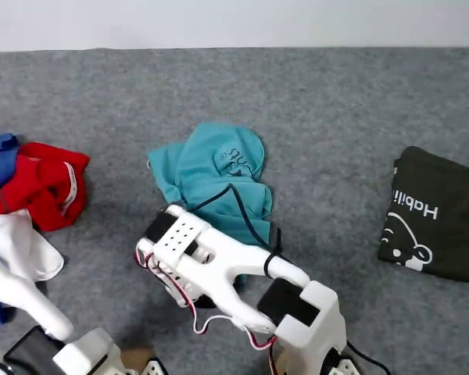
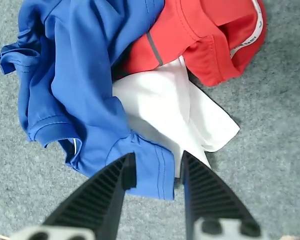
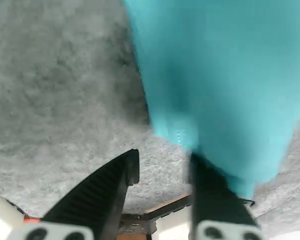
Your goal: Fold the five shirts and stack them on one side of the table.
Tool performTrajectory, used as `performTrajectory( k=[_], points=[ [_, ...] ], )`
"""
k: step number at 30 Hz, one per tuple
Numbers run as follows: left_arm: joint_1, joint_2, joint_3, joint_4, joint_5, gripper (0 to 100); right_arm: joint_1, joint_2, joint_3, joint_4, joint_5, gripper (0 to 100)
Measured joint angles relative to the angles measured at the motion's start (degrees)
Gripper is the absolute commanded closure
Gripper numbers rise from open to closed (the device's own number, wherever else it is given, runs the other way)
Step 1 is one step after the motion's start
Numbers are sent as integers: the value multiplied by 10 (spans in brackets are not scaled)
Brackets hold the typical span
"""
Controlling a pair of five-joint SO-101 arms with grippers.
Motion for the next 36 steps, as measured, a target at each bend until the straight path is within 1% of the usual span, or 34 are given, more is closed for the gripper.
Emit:
performTrajectory(
  k=[6,22,27,30,36],
  points=[
    [0,0,0,0,0,856,4,0,0,-1,-5,688],
    [0,0,2,0,0,856,7,5,0,-117,-5,690],
    [0,-1,25,0,0,859,9,40,-1,-123,-5,692],
    [0,-1,36,0,0,888,9,55,-11,-121,-5,745],
    [0,-1,39,0,0,903,10,61,-11,-120,-5,931]
  ],
)
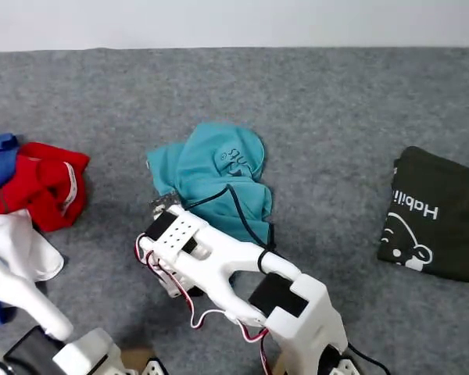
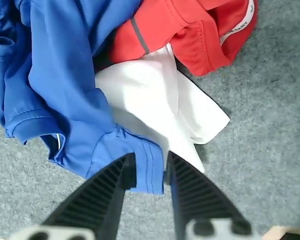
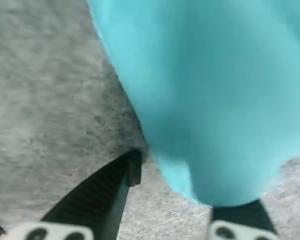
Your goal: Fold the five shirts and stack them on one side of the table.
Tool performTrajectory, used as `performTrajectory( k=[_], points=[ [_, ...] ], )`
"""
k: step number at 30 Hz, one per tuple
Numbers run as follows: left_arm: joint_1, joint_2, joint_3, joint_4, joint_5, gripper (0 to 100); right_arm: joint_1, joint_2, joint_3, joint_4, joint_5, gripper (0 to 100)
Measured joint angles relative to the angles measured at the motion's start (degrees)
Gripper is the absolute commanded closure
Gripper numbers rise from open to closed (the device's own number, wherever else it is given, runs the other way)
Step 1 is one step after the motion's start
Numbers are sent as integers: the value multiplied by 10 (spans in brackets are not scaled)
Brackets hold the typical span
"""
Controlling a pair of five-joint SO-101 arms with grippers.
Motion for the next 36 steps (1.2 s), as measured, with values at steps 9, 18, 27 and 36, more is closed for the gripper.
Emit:
performTrajectory(
  k=[9,18,27,36],
  points=[
    [0,0,0,0,0,903,34,-1,-2,36,17,988],
    [22,0,0,0,0,902,146,-93,-75,203,105,988],
    [130,0,-18,16,41,899,303,-336,-89,207,257,988],
    [280,0,-17,16,90,898,489,-463,-89,207,295,988]
  ],
)
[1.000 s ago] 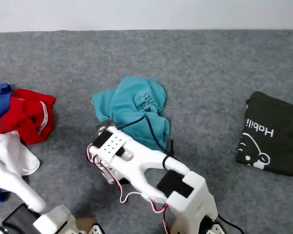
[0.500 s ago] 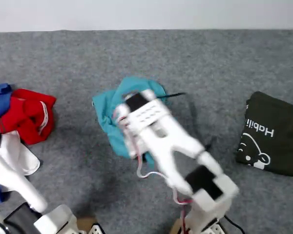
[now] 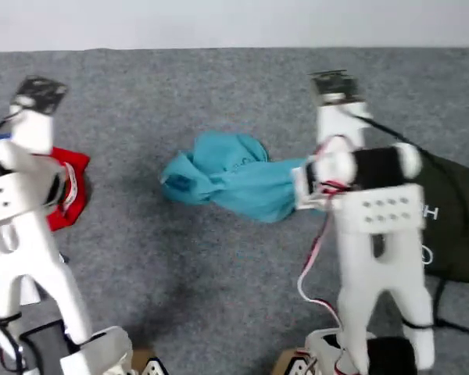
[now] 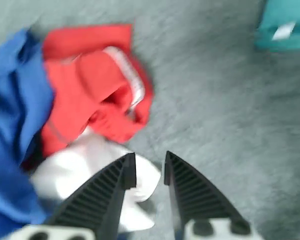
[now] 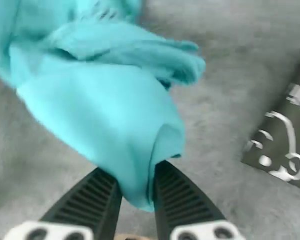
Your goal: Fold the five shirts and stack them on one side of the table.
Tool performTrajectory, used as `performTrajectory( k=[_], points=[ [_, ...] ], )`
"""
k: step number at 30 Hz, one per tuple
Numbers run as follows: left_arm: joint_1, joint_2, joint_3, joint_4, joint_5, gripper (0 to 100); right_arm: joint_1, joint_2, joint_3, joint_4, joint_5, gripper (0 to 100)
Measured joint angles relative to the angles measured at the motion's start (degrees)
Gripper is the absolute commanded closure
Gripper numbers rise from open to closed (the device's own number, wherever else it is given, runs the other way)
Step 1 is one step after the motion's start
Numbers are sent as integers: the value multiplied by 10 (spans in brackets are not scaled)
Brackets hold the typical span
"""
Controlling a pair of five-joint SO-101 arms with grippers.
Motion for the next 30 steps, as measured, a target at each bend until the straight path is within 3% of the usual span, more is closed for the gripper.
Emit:
performTrajectory(
  k=[8,14,27,30],
  points=[
    [129,0,147,-118,11,809,130,11,0,-35,1,988],
    [210,11,258,-238,38,807,148,24,0,-44,1,988],
    [302,225,181,-277,54,812,149,24,0,-44,1,988],
    [314,263,159,-285,54,887,149,24,0,-44,1,988]
  ],
)
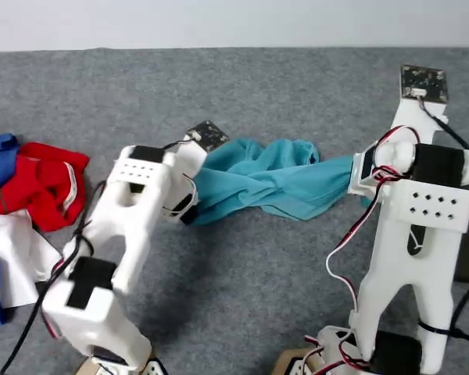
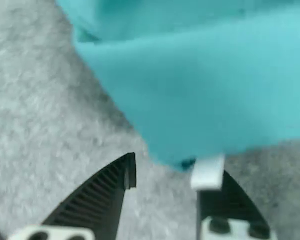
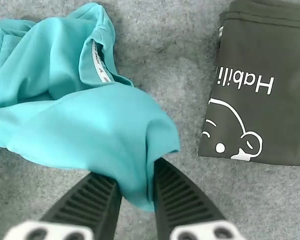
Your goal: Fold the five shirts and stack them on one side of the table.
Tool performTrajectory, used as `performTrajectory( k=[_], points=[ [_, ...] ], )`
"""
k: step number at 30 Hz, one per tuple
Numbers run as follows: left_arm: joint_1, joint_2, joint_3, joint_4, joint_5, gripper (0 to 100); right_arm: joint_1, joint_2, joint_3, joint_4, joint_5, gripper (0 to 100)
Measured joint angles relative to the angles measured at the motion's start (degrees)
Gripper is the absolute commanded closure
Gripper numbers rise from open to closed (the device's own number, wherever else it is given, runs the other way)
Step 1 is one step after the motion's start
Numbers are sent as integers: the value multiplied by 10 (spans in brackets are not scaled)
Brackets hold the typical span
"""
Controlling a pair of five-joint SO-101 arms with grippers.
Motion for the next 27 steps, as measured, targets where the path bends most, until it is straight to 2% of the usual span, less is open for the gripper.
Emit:
performTrajectory(
  k=[3,6,10,18,27],
  points=[
    [3,24,-17,-6,0,994,1,0,0,0,0,988],
    [3,25,-40,-4,0,995,14,0,0,-2,0,988],
    [-20,11,-83,40,0,996,34,0,0,-6,0,988],
    [-96,-177,-194,89,44,995,51,1,-80,-19,0,988],
    [-103,-348,-222,90,30,995,51,0,-193,-76,-38,988]
  ],
)
